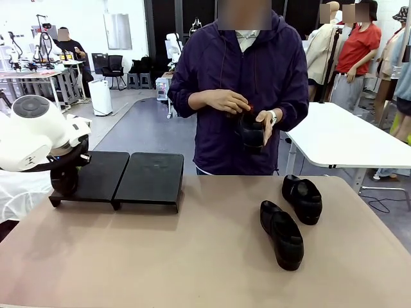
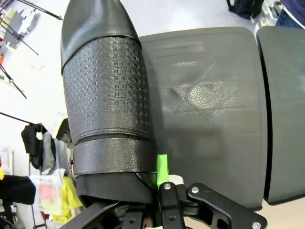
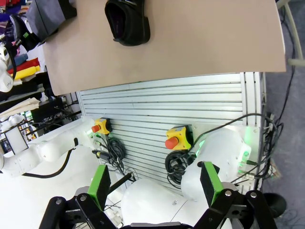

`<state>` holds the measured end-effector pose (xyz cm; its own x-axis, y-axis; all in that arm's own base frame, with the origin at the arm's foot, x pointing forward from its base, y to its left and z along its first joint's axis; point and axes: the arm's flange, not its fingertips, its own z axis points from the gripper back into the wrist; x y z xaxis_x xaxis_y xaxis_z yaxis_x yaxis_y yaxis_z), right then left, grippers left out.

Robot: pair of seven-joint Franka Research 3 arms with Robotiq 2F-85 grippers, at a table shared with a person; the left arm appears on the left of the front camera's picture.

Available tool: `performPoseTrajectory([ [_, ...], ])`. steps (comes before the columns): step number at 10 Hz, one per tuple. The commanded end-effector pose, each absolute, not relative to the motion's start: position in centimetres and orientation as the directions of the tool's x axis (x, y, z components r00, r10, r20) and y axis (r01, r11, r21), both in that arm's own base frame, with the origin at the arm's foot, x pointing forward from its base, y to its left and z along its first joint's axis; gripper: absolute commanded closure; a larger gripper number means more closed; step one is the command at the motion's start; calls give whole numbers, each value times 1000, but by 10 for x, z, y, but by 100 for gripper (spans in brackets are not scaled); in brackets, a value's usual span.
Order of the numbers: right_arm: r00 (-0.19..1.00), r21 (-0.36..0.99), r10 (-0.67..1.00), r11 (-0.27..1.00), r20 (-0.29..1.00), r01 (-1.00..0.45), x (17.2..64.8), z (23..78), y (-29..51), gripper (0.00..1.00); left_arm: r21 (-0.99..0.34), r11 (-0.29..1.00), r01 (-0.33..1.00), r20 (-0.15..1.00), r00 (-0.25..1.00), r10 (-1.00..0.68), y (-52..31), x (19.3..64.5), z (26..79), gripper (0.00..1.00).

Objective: Organize the shoes by placing them on the stand.
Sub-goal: Place the Shoe from the middle of the table onto the Shoes Stand.

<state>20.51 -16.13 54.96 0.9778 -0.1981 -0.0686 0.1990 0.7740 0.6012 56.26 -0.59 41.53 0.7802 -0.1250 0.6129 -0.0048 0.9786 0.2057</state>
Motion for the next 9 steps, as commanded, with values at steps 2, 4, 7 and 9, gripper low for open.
performPoseTrajectory([
  [2, 983, 595, -176, 784, -59, 176, 204, 552, -166, 0, 218, 976, -23, 615, 779, -119, -11, 570, 412, 100],
  [4, 983, 595, -176, 784, -59, 176, 204, 552, -166, 0, 208, 978, -20, 614, 781, -115, -12, 570, 412, 0],
  [7, 983, 595, -176, 784, -59, 176, 204, 552, -166, 0, 206, 978, -23, 616, 780, -112, -11, 569, 414, 0],
  [9, 983, 595, -176, 784, -59, 176, 204, 552, -166, 0, 203, 979, -32, 621, 777, -104, -10, 568, 416, 0],
])
